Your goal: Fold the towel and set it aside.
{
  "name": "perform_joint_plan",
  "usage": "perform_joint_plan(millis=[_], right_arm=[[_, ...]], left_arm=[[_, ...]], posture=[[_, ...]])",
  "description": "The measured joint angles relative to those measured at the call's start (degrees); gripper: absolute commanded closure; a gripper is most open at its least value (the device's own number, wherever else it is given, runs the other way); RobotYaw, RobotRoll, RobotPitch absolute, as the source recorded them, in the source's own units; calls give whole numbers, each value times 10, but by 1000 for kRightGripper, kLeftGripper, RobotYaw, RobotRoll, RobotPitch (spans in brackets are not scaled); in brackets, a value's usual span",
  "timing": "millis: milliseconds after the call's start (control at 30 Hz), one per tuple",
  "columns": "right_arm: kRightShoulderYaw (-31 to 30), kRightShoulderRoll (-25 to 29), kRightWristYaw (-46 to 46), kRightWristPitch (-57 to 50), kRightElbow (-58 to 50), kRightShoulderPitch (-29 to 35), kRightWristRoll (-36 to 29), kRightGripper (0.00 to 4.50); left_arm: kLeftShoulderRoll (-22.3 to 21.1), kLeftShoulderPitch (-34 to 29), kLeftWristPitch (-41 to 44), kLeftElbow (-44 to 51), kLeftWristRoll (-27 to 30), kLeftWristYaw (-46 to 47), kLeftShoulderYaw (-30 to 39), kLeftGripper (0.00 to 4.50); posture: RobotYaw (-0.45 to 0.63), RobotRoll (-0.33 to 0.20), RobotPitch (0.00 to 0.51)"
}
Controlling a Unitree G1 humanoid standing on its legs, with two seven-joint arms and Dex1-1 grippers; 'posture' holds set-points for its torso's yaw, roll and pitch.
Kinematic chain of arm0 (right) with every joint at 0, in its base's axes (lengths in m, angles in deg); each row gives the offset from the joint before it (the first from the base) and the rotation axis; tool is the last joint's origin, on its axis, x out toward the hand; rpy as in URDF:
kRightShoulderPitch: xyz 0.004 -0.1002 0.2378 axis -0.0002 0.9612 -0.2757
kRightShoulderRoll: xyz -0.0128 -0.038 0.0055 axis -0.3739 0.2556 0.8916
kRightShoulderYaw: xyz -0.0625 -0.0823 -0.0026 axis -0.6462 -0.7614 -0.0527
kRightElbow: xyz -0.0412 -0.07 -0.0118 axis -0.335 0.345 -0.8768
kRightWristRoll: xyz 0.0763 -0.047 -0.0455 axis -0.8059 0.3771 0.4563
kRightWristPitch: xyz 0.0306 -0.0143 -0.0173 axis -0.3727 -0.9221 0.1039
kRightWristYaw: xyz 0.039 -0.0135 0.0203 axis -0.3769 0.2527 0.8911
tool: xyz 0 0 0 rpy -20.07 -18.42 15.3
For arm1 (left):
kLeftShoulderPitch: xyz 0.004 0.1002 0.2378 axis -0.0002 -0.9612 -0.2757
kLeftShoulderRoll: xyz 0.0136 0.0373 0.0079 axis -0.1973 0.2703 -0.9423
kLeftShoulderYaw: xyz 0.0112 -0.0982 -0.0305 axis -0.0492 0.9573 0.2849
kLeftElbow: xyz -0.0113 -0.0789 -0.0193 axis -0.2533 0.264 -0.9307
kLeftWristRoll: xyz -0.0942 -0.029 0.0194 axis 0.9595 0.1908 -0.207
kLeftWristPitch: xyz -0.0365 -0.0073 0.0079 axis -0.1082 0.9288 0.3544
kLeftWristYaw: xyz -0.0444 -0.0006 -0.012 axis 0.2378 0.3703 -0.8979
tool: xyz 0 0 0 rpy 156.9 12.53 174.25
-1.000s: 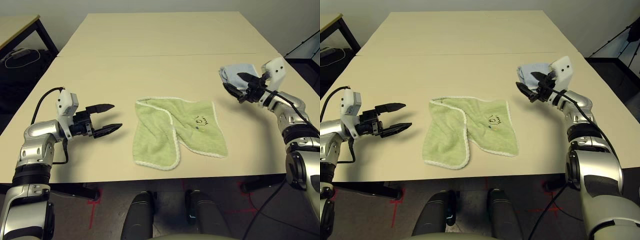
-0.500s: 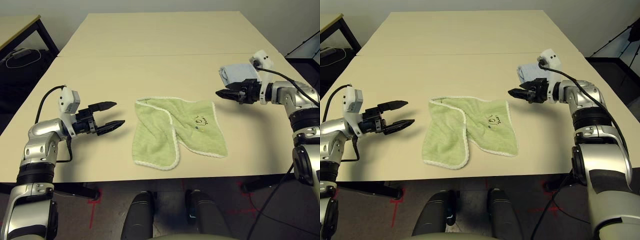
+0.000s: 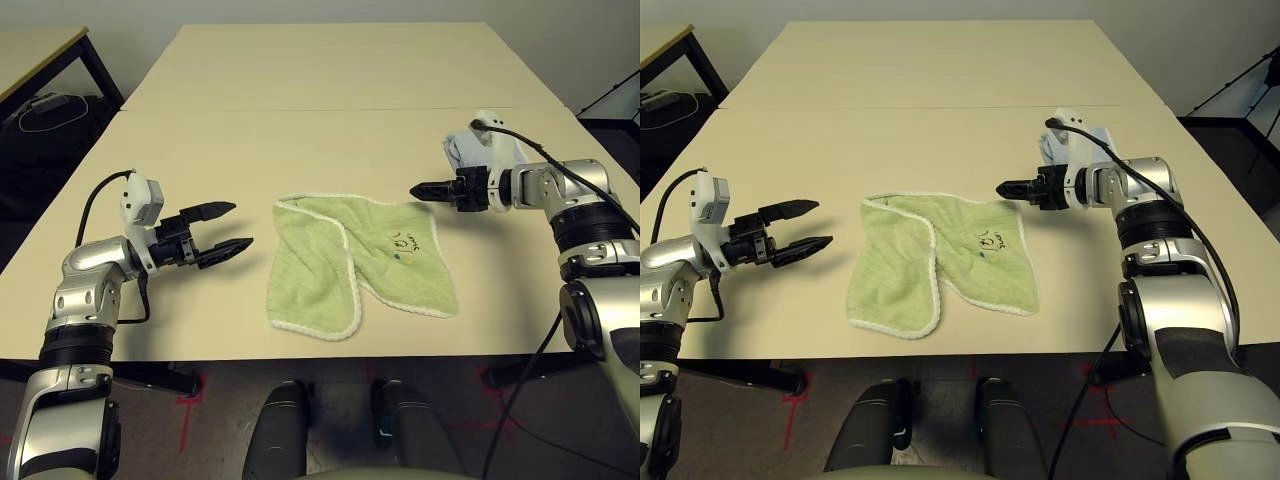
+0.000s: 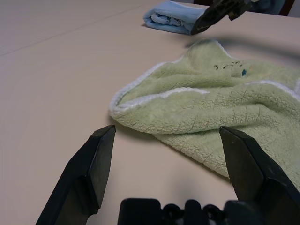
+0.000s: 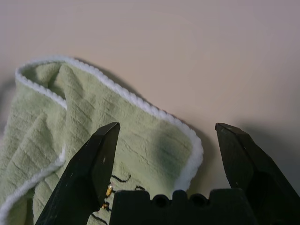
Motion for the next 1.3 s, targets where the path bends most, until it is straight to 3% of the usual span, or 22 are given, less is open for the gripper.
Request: perform_joint_plan(millis=[833, 1300], right_arm=[[44, -16, -74, -103, 125, -94, -16, 40], [56, -22, -102, -108, 151, -96, -15, 40]], left_arm=[[-1, -7, 10, 2, 0, 1, 0, 0], [-2, -11, 15, 7, 0, 3, 1, 0]], posture=[[100, 0, 141], [99, 0, 146]])
